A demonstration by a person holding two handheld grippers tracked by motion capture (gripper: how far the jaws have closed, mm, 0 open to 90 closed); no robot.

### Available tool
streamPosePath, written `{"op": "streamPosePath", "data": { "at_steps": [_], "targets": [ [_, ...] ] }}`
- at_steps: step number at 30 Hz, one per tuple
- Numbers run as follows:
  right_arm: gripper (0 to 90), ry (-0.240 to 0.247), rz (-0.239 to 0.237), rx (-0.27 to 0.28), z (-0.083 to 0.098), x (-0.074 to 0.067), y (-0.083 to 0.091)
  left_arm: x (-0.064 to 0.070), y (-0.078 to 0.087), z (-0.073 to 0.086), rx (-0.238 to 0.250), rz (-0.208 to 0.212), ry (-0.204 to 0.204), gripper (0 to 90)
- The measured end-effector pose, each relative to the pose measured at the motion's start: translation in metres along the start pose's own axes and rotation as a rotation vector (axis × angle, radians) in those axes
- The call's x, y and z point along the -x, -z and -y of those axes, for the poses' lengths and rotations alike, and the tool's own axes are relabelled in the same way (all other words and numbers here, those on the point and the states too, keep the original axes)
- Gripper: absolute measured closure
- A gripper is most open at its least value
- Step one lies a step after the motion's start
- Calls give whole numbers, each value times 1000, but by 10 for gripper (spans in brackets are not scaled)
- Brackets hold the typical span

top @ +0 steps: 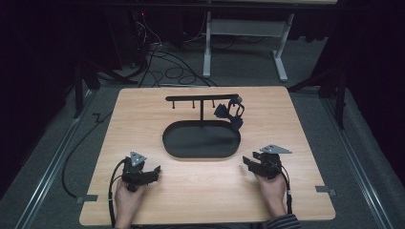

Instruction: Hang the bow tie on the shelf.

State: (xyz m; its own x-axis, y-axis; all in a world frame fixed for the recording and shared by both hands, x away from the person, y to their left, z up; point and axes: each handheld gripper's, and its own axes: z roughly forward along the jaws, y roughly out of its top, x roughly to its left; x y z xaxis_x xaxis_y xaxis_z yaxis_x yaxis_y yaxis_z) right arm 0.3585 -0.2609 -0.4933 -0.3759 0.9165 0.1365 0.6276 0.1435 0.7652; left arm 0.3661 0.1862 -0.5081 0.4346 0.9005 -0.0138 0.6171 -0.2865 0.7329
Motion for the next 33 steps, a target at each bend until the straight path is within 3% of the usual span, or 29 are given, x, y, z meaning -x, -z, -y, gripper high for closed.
{"op": "streamPosePath", "data": {
  "at_steps": [27,30,33],
  "targets": [
    [483,45,52,-47,5,-5,-9,0,0,0,0,0,0,205],
    [468,68,65,-51,5,-8,-10,0,0,0,0,0,0,205],
    [448,121,96,-62,5,-15,-12,0,0,0,0,0,0,205]
  ]
}}
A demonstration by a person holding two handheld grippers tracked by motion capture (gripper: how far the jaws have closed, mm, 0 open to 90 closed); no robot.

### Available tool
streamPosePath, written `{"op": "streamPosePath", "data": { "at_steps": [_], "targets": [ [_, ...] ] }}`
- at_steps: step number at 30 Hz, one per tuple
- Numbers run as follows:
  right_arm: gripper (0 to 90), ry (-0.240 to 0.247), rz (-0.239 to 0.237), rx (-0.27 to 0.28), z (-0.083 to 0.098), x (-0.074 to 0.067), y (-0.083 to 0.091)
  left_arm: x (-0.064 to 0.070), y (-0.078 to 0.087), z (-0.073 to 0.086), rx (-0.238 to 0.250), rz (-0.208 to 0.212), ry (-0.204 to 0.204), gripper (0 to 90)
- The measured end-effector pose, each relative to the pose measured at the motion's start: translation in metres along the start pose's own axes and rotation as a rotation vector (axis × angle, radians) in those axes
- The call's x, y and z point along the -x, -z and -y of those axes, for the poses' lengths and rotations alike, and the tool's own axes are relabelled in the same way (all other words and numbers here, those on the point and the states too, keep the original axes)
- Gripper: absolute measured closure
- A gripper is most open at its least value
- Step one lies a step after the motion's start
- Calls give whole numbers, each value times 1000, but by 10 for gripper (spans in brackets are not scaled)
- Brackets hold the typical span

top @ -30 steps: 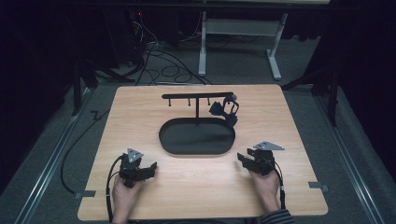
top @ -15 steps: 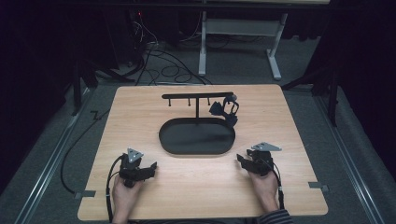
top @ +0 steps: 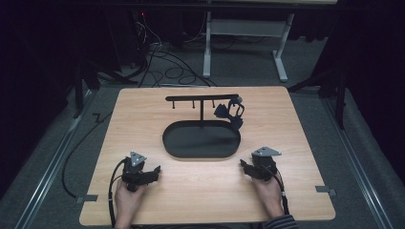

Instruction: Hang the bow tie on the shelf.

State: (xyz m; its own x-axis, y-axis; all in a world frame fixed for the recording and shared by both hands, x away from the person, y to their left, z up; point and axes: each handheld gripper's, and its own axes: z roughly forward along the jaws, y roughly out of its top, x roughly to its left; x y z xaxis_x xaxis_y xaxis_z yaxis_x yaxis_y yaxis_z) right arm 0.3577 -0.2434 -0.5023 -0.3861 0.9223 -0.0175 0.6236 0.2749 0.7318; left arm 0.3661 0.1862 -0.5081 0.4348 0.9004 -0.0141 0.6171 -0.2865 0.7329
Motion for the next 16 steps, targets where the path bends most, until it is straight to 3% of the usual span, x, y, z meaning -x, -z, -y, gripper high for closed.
{"op": "streamPosePath", "data": {
  "at_steps": [16],
  "targets": [
    [418,1,-13,-3,0,-1,0,0,0,0,0,-1,-1,205]
  ]
}}
